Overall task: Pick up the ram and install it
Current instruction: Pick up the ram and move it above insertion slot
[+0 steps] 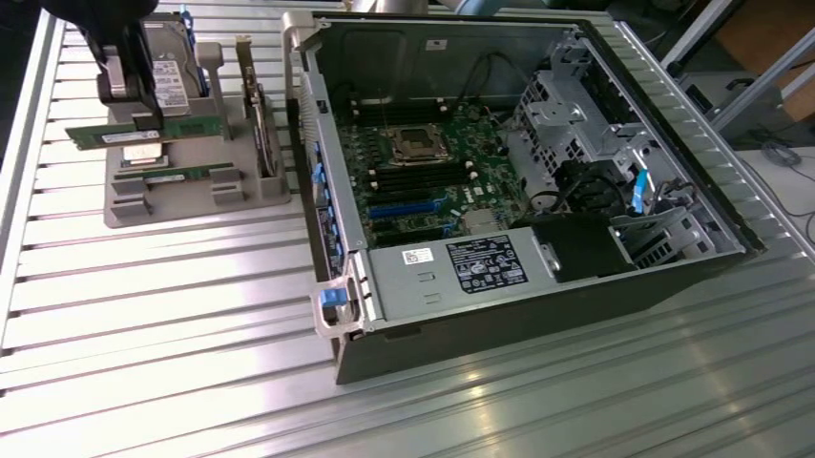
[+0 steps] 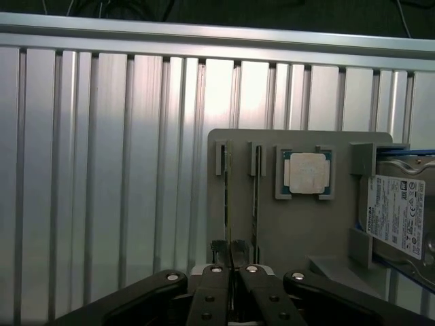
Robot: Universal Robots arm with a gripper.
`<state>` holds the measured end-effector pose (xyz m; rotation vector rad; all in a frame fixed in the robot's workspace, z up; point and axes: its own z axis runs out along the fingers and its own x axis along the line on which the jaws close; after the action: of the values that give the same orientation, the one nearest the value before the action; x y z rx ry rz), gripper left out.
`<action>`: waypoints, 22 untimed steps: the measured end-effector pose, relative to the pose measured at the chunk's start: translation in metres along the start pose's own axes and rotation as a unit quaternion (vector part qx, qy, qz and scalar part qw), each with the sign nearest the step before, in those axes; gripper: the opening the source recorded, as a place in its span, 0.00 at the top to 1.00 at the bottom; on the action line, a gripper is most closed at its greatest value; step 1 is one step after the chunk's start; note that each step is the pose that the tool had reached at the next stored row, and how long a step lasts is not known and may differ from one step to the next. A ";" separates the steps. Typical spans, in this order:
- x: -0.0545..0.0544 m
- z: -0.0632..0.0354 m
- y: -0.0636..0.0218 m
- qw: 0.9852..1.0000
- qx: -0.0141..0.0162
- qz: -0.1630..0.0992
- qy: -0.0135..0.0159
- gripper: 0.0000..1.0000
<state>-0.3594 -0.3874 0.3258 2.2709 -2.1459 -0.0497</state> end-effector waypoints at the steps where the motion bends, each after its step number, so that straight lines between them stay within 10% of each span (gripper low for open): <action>1: 0.000 -0.0006 0.0000 1.000 0.000 0.000 0.000 0.88; 22: 0.000 -0.0145 0.0005 1.000 0.000 0.000 0.000 0.88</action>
<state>-0.3594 -0.3879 0.3403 2.2711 -2.1461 -0.0499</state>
